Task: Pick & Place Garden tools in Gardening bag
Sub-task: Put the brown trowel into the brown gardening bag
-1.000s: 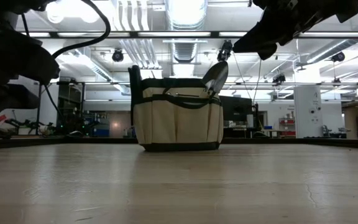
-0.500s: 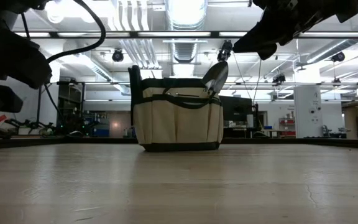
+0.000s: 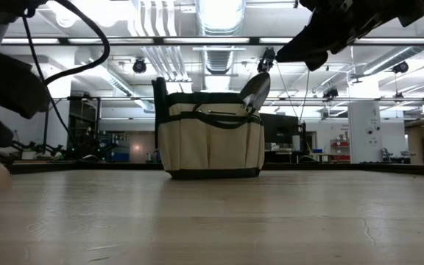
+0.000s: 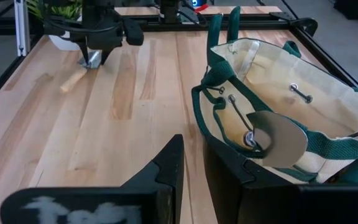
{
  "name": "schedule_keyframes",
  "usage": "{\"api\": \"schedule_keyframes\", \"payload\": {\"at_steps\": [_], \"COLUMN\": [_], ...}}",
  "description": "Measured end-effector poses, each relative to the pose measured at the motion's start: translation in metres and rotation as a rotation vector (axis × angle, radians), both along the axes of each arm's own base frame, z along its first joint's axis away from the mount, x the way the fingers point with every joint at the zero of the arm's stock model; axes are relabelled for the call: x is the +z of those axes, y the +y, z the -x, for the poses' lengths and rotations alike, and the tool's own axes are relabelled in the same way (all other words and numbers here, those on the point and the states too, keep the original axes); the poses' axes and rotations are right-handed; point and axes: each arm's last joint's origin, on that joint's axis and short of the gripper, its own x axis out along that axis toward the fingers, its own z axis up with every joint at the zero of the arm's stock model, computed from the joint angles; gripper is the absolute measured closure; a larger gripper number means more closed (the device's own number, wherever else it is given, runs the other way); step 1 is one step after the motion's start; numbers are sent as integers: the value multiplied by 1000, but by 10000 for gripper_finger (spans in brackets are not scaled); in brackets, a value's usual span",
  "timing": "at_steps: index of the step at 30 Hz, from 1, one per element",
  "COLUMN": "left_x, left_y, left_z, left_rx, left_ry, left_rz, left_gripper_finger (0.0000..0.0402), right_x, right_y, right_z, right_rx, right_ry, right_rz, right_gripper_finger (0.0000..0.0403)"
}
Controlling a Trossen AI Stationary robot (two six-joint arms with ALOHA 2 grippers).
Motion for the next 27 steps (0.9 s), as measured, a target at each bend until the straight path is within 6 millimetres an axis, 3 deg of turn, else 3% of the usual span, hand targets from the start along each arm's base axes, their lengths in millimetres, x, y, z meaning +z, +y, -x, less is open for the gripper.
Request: {"api": "schedule_keyframes", "payload": {"at_steps": [4, 12, 27], "left_x": [0, 3, 6], "left_y": [-1, -7, -6], "left_z": [1, -8, -15], "left_rx": [-3, -28, -6], "left_ry": [-1, -103, -246], "left_rz": [2, 82, -28], "left_gripper_finger": [281, 393, 396], "right_x": [1, 1, 2], "right_y": [0, 0, 0], "right_z": [0, -1, -1], "right_rx": [0, 0, 0], "right_ry": [-9, -14, -20], "right_rz": [-1, -1, -2], "right_gripper_finger": [349, 349, 350]}}
